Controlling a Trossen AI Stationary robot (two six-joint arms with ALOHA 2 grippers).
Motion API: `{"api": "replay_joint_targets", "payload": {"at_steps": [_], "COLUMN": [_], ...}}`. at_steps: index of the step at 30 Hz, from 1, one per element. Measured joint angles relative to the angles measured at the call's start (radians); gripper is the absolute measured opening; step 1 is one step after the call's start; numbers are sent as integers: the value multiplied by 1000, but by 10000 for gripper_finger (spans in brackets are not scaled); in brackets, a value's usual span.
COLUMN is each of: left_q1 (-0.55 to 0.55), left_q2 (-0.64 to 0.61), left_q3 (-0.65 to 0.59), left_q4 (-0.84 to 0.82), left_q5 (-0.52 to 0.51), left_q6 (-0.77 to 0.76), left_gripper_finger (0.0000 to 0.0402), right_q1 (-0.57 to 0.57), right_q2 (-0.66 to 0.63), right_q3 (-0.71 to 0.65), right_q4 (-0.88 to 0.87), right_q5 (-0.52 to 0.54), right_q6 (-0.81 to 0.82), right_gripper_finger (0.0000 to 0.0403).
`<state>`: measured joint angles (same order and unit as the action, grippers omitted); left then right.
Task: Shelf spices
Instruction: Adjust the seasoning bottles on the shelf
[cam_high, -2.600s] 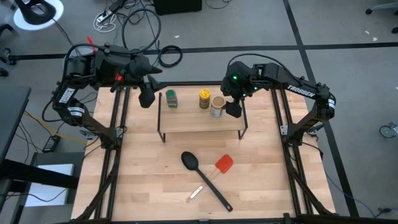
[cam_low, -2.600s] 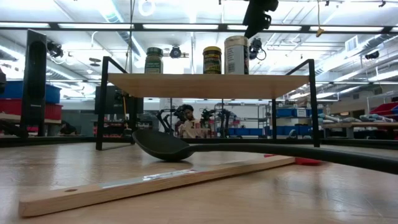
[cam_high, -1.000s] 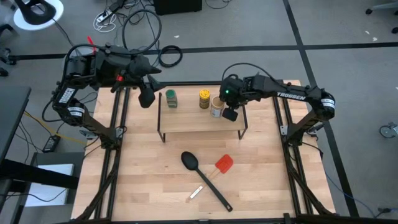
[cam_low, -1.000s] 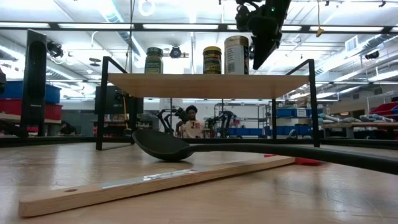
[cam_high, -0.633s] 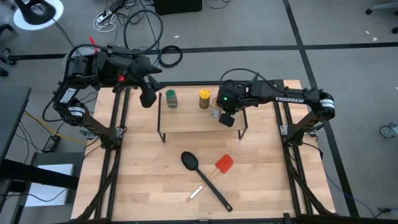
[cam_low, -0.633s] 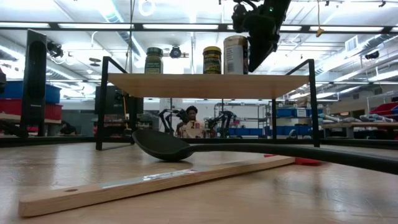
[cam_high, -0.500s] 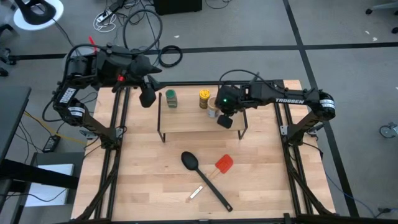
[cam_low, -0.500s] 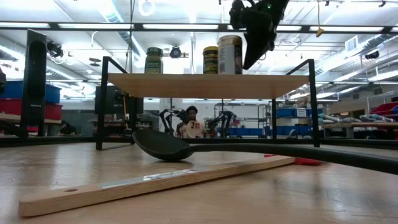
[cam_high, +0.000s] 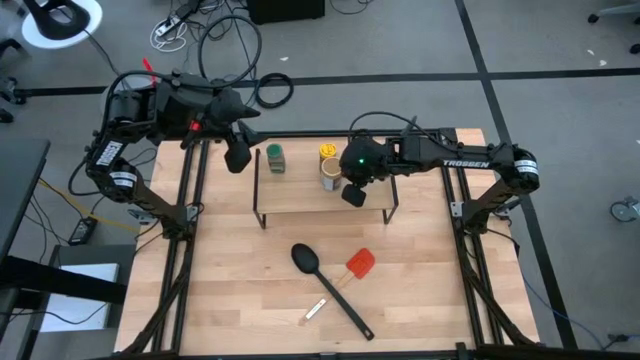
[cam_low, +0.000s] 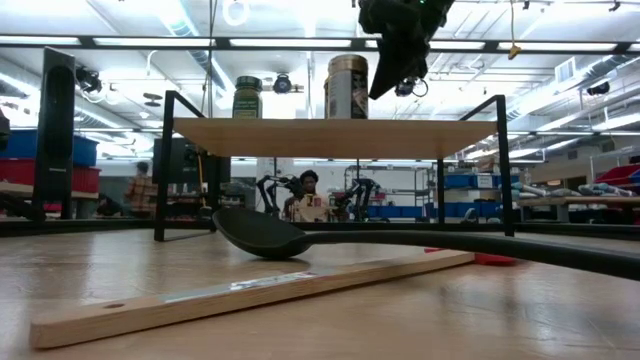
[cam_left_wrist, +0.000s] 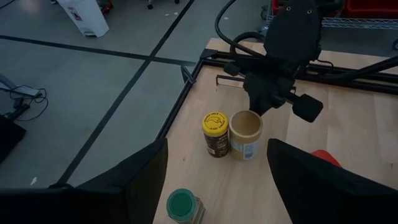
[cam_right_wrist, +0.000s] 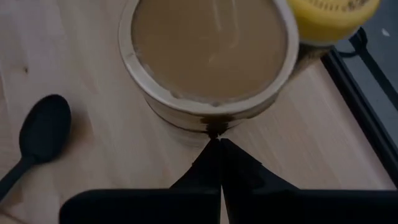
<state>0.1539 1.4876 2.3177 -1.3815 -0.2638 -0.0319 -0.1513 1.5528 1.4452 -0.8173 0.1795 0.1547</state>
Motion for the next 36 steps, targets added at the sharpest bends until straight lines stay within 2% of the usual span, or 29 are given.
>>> {"api": "replay_joint_targets", "payload": {"at_steps": [19, 36], "left_q1": [0, 0], "left_q2": [8, 34], "left_q3": [0, 0], "left_q4": [-1, 7], "left_q5": [1, 3], "left_q6": [0, 1], "left_gripper_finger": [280, 280], "right_q1": [1, 1], "right_q2": [0, 0], "right_q3": [0, 0], "right_q4": [185, 316], "right_q5": [-101, -104], "right_q6": [-44, -81], "right_gripper_finger": [0, 0]}}
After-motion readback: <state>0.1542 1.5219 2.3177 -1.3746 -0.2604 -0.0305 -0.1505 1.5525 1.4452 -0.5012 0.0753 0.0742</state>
